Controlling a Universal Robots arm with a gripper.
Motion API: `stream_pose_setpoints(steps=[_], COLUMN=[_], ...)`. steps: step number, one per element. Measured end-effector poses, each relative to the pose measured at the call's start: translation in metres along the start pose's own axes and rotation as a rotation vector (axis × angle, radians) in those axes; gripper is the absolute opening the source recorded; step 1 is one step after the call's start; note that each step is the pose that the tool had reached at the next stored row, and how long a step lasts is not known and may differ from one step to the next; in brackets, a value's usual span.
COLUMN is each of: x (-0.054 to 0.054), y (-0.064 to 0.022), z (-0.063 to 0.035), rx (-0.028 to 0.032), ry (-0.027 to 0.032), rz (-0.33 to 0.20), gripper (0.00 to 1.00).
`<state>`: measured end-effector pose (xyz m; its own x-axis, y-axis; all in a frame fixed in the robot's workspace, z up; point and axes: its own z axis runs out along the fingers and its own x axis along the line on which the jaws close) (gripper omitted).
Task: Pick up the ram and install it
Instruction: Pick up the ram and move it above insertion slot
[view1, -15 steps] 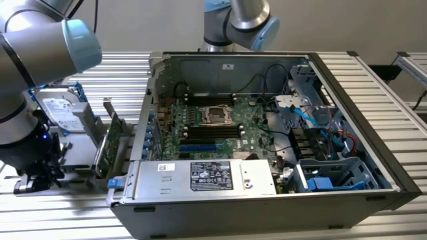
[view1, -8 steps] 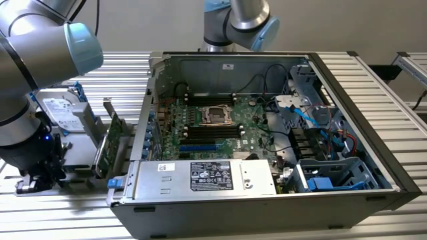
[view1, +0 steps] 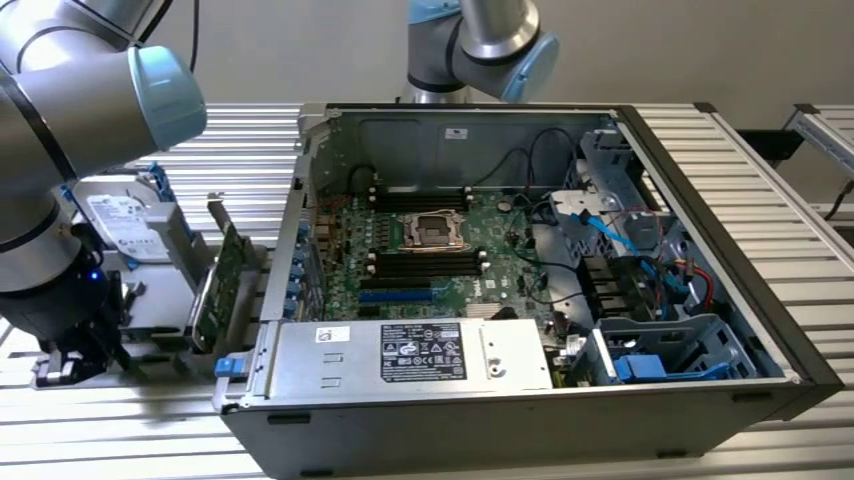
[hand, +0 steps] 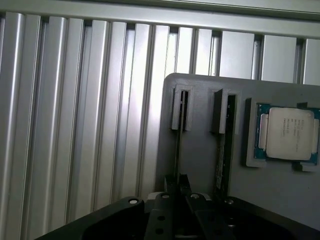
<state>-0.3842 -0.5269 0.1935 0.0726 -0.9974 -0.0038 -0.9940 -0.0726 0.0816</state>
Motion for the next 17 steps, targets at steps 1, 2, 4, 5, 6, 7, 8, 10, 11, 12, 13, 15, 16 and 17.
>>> stream_pose_setpoints(steps=[1, 2, 4, 5, 6, 7, 8, 10, 11, 12, 13, 15, 16, 17], x=[0.0, 0.0, 0.0, 0.0, 0.0, 0.0, 0.0, 0.0, 0.0, 0.0, 0.0, 0.0, 0.0, 0.0], y=[0.0, 0.0, 0.0, 0.0, 0.0001, 0.0004, 0.0007, 0.0014, 0.0018, 0.0022, 0.0026, 0.0028, 0.0022, 0.0008], z=[0.0001, 0.0002, 0.0002, 0.0, -0.0015, -0.0048, -0.0089, -0.0177, -0.0221, -0.027, -0.0316, -0.0405, -0.0451, -0.0497], rx=[-0.0001, -0.0002, -0.0002, -0.0002, 0.0002, -0.0003, -0.0007, -0.0016, -0.0019, -0.0023, -0.0027, -0.0039, -0.0053, -0.0074], ry=[0.0001, 0.0004, 0.0005, 0.0005, 0.0001, 0.0001, 0.0003, 0.0003, 0.0002, 0.0001, 0.0002, 0.0, -0.0001, -0.0002], rz=[0.0, 0.0, 0.0, 0.0, 0.0, 0.0, 0.0, 0.0, 0.0, 0.0, 0.0, 0.0, 0.0, 0.0], gripper=[0.14, 0.14, 0.14, 0.14, 0.14, 0.14, 0.14, 0.14, 0.14, 0.14, 0.14, 0.14, 0.14, 0.14])
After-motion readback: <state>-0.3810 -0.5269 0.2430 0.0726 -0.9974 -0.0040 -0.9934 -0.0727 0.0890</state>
